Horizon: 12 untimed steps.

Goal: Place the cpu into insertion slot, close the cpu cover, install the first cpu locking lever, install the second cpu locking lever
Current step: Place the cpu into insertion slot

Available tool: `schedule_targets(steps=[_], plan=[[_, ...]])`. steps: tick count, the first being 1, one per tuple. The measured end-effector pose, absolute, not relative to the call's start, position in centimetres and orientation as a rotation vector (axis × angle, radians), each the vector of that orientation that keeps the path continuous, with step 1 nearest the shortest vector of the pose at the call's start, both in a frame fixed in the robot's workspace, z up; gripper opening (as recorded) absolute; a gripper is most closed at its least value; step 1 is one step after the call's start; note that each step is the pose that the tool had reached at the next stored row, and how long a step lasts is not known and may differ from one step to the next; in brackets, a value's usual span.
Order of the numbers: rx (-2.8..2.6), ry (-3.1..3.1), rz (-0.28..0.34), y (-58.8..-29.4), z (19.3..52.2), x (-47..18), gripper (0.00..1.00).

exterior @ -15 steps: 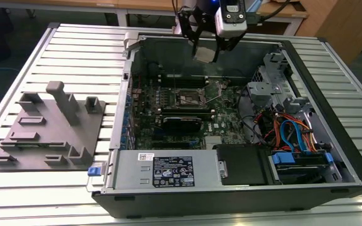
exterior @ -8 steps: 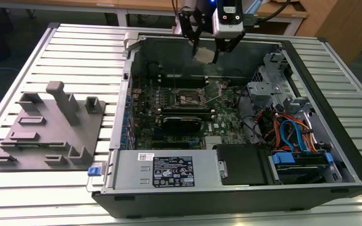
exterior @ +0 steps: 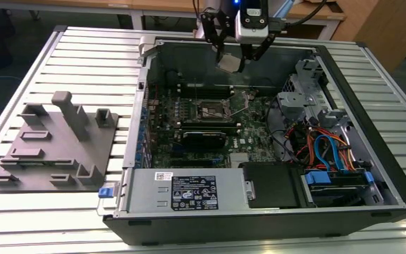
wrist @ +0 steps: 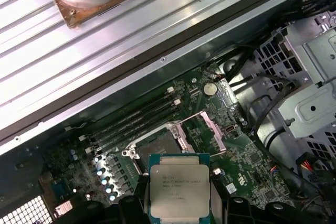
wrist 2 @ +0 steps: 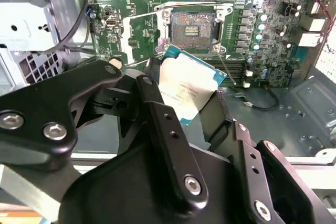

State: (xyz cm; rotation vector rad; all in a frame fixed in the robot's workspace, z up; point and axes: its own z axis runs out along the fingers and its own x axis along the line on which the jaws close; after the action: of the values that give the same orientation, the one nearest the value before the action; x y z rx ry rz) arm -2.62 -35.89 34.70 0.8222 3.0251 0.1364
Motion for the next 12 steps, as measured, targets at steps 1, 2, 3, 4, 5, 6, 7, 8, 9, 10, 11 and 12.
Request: schedule_targets(steps=[1,2,3,4,5,6,7,8,9,10,11,12], plan=[[0.829,3.023,0.136,-35.89,34.69,-2.62,0.54],[0.836,3.021,0.136,-35.89,34.67,-2.62,0.54],[0.842,3.019,0.136,-35.89,34.65,-2.62,0.54],[0.848,3.017,0.136,-35.89,34.64,-2.62,0.54],[0.855,3.015,0.136,-35.89,34.62,-2.62,0.54],[0.861,3.013,0.136,-35.89,34.60,-2.62,0.54],[0.868,3.011,0.136,-35.89,34.58,-2.63,0.54],[0.875,3.009,0.136,-35.89,34.56,-2.63,0.54],[0.882,3.006,0.136,-35.89,34.54,-2.63,0.54],[0.888,3.004,0.136,-35.89,34.53,-2.63,0.54],[0.896,3.002,0.136,-35.89,34.51,-2.63,0.54],[0.903,2.999,0.136,-35.89,34.49,-2.63,0.54]])
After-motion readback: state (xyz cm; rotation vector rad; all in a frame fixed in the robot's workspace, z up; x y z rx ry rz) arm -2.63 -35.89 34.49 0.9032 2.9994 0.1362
